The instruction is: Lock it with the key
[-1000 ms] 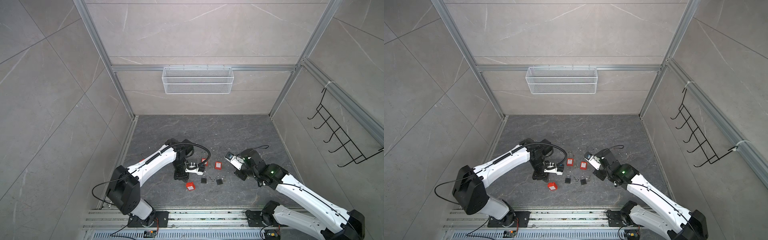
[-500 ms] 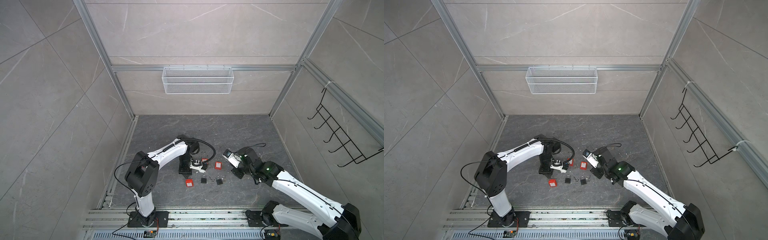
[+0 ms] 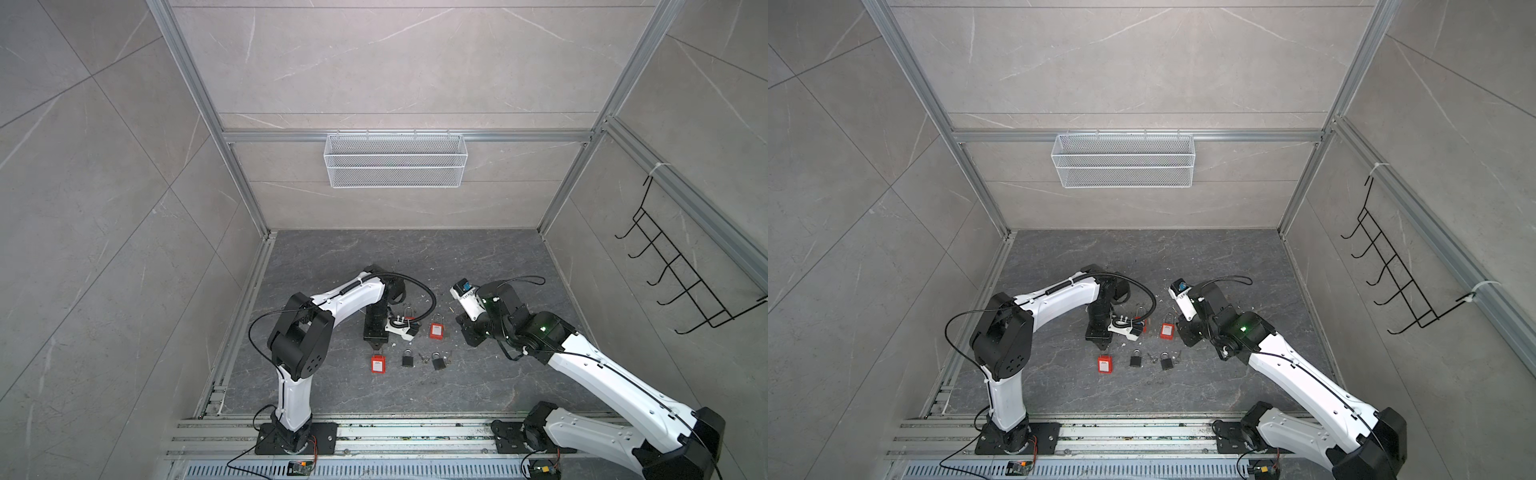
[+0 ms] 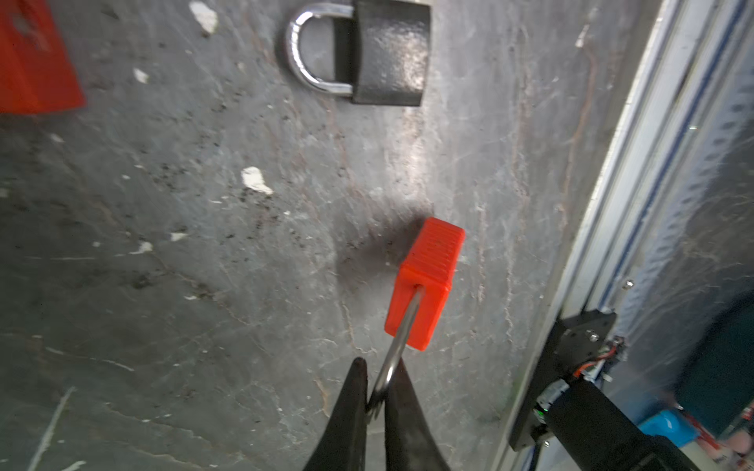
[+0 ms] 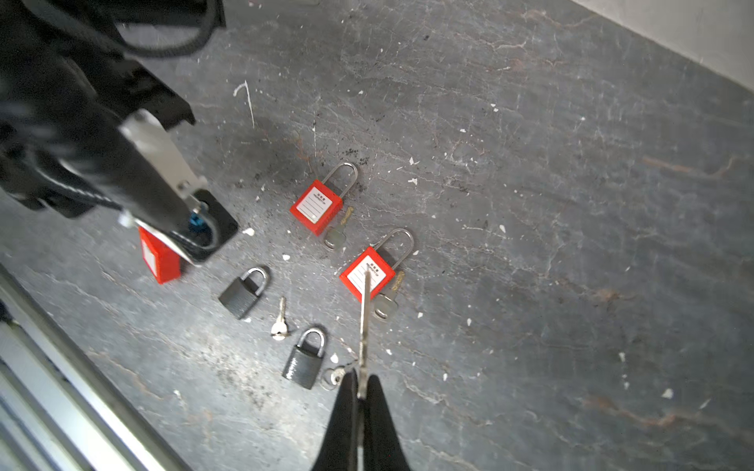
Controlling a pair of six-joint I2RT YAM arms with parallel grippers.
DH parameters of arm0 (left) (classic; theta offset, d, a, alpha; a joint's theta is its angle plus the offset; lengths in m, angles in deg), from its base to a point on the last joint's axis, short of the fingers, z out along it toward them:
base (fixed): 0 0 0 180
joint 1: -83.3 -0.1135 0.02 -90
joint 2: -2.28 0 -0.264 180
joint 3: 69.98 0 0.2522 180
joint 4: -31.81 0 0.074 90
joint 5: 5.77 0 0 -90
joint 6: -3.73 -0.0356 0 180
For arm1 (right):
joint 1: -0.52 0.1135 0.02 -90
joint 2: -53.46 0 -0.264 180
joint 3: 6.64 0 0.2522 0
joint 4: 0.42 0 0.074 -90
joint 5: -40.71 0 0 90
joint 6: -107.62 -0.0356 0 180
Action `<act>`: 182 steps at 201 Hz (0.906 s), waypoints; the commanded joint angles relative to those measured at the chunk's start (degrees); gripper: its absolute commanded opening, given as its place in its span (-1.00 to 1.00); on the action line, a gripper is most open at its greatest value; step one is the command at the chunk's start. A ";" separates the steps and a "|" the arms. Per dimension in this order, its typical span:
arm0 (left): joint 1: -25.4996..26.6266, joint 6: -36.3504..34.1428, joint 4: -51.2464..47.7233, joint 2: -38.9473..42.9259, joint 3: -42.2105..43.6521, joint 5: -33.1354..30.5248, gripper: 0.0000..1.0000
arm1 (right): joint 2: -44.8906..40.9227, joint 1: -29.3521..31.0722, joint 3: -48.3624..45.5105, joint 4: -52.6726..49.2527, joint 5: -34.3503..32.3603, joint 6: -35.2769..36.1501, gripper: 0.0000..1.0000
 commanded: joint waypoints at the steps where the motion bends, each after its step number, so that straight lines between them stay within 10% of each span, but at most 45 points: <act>1: -0.11 -0.73 3.42 -1.68 -1.47 -1.09 -0.70 | 0.31 -0.20 2.79 -3.67 1.63 -11.75 -1.00; 105: -6.65 8.07 19.87 7.23 7.96 7.72 -0.62 | -0.81 6.83 -6.46 2.41 6.10 -40.13 -1.00; 182: -26.53 35.47 44.60 35.60 29.24 20.80 -0.61 | 22.25 15.74 2.45 8.88 9.98 -47.62 -1.00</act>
